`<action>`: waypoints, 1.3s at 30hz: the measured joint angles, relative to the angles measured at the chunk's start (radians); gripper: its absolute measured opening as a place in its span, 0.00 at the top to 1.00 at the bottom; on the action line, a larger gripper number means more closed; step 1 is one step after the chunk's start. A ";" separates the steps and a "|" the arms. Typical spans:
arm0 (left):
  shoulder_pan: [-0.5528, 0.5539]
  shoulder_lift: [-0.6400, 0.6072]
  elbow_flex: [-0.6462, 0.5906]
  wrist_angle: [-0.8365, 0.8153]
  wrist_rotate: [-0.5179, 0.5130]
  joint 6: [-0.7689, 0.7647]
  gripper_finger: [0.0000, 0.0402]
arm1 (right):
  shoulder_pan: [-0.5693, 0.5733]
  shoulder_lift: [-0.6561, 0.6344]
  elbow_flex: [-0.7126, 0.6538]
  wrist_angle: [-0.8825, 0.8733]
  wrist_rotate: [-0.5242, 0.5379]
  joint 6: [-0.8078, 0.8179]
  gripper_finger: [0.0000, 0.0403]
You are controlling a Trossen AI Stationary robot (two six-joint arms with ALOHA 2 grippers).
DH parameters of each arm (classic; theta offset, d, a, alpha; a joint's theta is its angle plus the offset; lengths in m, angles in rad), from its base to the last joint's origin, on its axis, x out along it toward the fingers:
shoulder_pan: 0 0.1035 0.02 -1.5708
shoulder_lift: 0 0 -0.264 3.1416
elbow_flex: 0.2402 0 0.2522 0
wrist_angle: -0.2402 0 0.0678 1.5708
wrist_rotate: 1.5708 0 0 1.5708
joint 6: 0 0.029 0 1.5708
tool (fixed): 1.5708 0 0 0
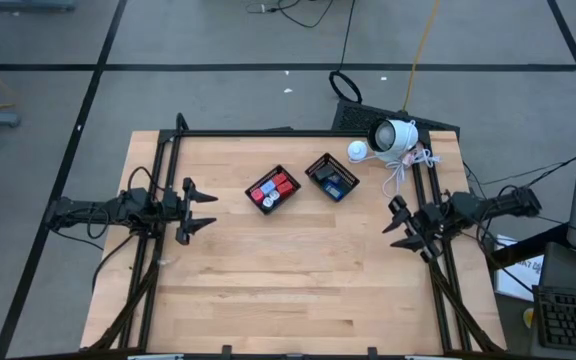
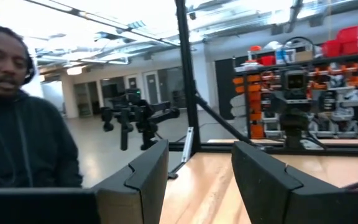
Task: Pick & Place Office items
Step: Return to Home Position
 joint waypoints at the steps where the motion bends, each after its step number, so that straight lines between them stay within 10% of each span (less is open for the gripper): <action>1: 0.000 0.000 0.000 0.000 0.000 0.000 0.29 | 0.010 0.000 0.000 0.000 0.000 -0.005 0.58; 39: 0.000 0.000 0.000 0.000 0.000 0.000 0.29 | 0.035 0.001 0.000 -0.213 0.241 -0.084 0.58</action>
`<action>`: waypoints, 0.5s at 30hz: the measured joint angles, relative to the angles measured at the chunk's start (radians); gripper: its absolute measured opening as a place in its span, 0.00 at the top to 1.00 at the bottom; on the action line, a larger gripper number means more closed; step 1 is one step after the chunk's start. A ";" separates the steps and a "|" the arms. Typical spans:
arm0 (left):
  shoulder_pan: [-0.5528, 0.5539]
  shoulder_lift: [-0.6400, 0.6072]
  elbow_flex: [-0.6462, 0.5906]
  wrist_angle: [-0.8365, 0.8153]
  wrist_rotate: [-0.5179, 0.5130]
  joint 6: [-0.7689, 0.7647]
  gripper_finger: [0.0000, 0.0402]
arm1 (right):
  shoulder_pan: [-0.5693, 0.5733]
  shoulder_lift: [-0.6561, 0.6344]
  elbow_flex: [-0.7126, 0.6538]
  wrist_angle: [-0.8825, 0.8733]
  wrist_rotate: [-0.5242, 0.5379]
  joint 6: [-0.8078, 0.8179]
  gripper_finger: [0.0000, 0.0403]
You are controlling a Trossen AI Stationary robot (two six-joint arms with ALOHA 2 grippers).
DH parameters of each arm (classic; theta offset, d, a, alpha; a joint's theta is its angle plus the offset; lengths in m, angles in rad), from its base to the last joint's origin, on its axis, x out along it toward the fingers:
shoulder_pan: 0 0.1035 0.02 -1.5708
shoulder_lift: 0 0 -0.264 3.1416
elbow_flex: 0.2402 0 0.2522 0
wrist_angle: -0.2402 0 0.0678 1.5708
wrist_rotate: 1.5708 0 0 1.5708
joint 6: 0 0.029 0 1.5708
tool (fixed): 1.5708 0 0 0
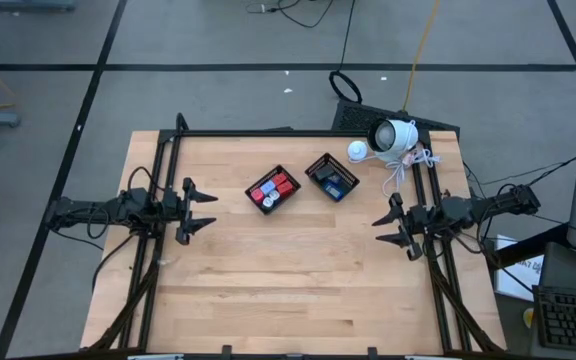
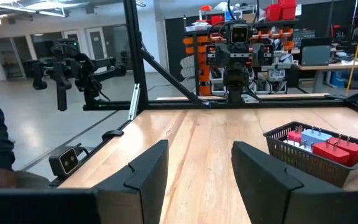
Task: Pick & Place Office items
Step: Return to Home Position
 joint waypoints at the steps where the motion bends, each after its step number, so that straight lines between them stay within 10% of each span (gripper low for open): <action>1: 0.000 0.000 0.000 0.000 0.000 0.000 0.30 | 0.000 0.000 0.000 -0.001 0.000 -0.003 0.58; 15: 0.000 0.000 0.000 0.000 0.000 0.000 0.36 | 0.000 0.002 0.000 -0.003 -0.004 0.004 0.58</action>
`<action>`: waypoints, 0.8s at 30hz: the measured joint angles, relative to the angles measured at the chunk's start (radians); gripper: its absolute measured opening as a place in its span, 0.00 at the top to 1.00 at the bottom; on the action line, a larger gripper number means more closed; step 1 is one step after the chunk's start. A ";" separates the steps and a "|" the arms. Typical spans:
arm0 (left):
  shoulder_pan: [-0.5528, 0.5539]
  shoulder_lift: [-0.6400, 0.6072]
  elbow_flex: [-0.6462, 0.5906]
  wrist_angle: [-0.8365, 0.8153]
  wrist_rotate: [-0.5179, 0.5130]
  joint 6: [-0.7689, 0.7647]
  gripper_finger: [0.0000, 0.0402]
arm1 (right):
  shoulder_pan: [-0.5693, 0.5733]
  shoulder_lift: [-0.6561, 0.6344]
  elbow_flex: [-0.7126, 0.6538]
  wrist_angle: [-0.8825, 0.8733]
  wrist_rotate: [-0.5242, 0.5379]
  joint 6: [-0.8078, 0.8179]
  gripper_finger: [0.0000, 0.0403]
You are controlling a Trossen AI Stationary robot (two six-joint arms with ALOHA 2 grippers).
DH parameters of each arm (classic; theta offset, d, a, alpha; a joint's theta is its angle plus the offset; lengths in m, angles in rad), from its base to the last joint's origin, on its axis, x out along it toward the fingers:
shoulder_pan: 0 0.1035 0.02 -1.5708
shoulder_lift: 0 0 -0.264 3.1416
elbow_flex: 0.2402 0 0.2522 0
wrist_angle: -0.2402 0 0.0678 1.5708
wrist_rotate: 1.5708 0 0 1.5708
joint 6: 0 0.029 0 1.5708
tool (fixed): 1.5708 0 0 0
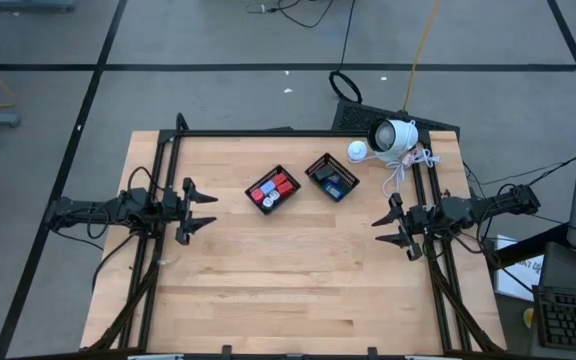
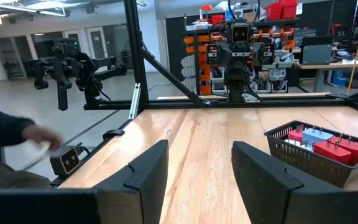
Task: Pick & Place Office items
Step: Return to Home Position
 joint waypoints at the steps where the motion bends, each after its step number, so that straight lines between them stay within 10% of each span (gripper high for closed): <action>1: 0.000 0.000 0.000 0.000 0.000 0.000 0.36 | 0.000 0.000 0.000 0.001 0.000 0.000 0.58; 24: 0.000 0.000 0.000 0.074 -0.032 0.000 0.33 | 0.000 0.000 0.000 0.005 0.000 0.000 0.58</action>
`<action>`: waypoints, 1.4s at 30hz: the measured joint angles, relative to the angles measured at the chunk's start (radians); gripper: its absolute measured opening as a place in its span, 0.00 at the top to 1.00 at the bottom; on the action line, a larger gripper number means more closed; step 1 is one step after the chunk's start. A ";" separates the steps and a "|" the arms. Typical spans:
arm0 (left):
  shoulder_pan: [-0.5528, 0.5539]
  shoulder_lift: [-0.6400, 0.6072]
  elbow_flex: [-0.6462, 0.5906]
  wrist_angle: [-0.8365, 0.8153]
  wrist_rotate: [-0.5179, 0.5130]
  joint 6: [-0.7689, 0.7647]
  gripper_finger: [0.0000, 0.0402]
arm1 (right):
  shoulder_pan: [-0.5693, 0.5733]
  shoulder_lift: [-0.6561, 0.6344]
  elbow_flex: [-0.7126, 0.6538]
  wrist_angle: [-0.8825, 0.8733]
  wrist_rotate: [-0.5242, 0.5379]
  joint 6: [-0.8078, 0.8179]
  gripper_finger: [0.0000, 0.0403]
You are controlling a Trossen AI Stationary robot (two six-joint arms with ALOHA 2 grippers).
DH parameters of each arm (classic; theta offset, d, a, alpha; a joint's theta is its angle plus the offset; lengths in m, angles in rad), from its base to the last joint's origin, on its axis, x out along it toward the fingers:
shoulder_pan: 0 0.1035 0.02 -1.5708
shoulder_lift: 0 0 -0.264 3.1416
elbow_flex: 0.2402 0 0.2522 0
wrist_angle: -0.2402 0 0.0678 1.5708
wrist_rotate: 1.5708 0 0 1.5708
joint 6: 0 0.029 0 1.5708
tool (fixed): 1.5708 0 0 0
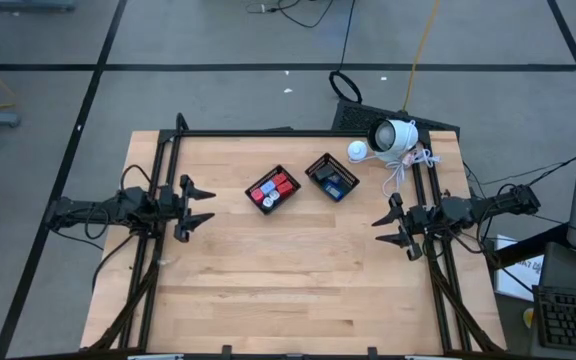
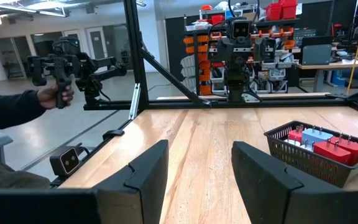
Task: Pick & Place Office items
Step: Return to Home Position
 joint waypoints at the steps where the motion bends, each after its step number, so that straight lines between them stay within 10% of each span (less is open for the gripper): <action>1: 0.000 0.000 0.000 0.000 0.000 0.000 0.34 | 0.000 0.000 0.000 0.000 0.000 0.000 0.58; 42: -0.027 0.000 0.001 -0.150 0.232 -0.075 0.36 | 0.000 0.000 0.000 0.001 0.000 0.000 0.58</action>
